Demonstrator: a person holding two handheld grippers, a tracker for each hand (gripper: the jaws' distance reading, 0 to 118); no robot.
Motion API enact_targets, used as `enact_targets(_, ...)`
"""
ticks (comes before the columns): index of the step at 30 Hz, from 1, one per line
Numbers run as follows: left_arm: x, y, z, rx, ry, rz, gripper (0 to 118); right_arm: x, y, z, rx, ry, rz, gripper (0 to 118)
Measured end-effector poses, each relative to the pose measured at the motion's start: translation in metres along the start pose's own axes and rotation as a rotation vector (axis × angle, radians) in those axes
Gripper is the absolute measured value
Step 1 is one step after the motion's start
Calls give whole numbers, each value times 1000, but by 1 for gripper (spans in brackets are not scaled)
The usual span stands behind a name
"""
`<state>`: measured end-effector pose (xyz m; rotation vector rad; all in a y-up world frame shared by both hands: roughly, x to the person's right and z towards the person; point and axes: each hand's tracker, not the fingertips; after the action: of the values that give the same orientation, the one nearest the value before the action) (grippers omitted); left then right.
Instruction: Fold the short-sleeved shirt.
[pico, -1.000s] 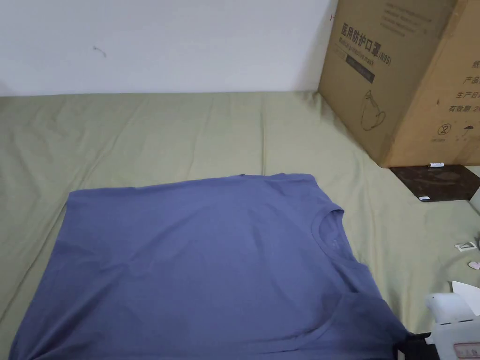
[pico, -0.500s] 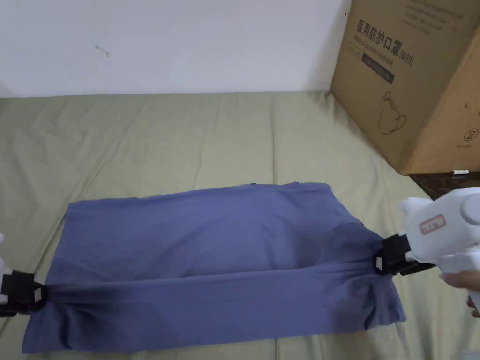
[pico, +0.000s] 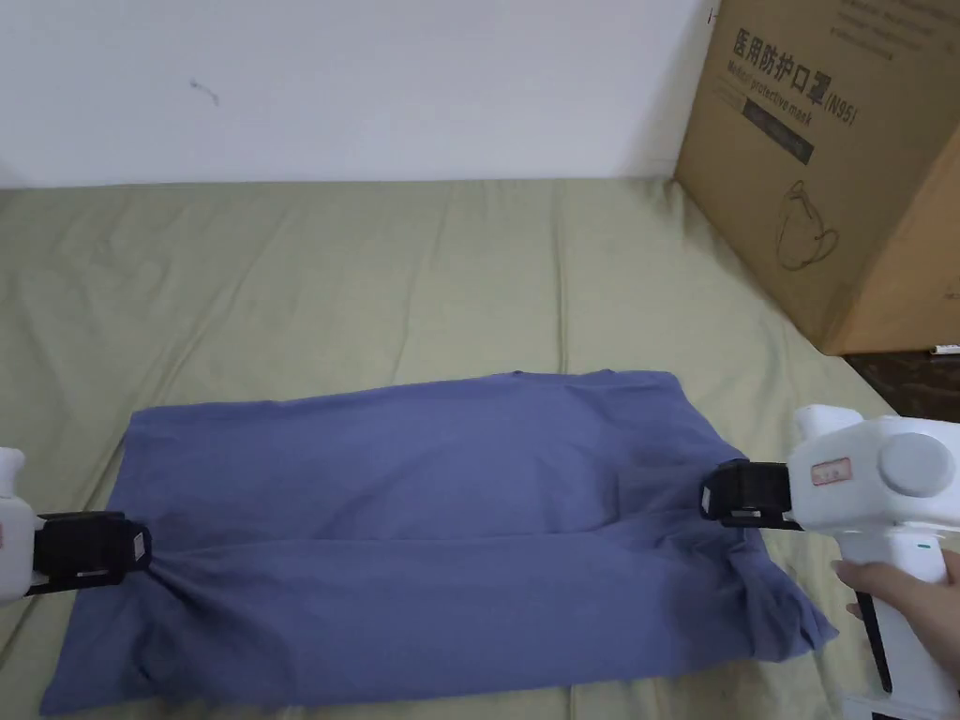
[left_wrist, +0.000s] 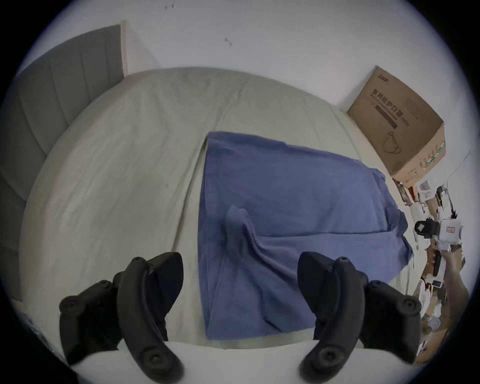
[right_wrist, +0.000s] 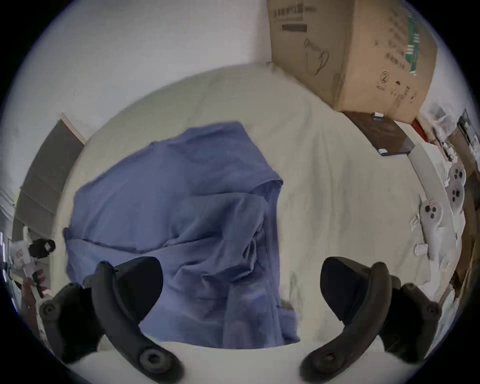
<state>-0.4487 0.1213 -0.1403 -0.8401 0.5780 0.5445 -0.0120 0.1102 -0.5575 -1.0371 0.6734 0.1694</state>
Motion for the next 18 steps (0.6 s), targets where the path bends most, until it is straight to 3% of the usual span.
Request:
enact_targets(4, 7, -26, 42, 70, -40, 23, 94, 5, -28, 43, 40, 96, -78, 116)
enact_targets(5, 6, -35, 53, 71, -54, 29, 86, 5, -37, 53, 35, 124, -87, 112)
enact_targets(6, 5, -42, 62, 82, -71, 33, 65, 5, -45, 63, 49, 125, -84, 100)
enact_targets(7, 6, -51, 72, 95, -84, 33, 21, 3, -54, 72, 66, 129, -78, 56)
enact_targets(8, 8, -58, 80, 93, -80, 34, 8, 2, -62, 81, 87, 135, -73, 56)
enact_targets(9, 11, -64, 84, 91, -69, 36, 0, 2, -68, 88, 107, 135, -77, 40)
enact_targets(10, 8, -72, 88, 100, -32, 30, 0, 2, -74, 92, 119, 130, -94, 7)
enact_targets(11, 7, -78, 92, 92, -43, 32, 0, 2, -80, 95, 120, 133, -123, 0)
enact_targets(13, 5, -81, 89, 50, -44, 30, 0, 4, -86, 97, 98, 178, -158, 0)
enact_targets(16, -2, -78, 71, 7, 10, 13, 1, 3, -90, 95, 92, 168, -163, 0)
enact_targets(17, -9, -76, 62, 12, 3, 33, 14, 3, -91, 95, 86, 167, -165, 0)
enact_targets(18, -13, -74, 54, 17, 6, 51, 44, 3, -91, 95, 77, 169, -168, 0)
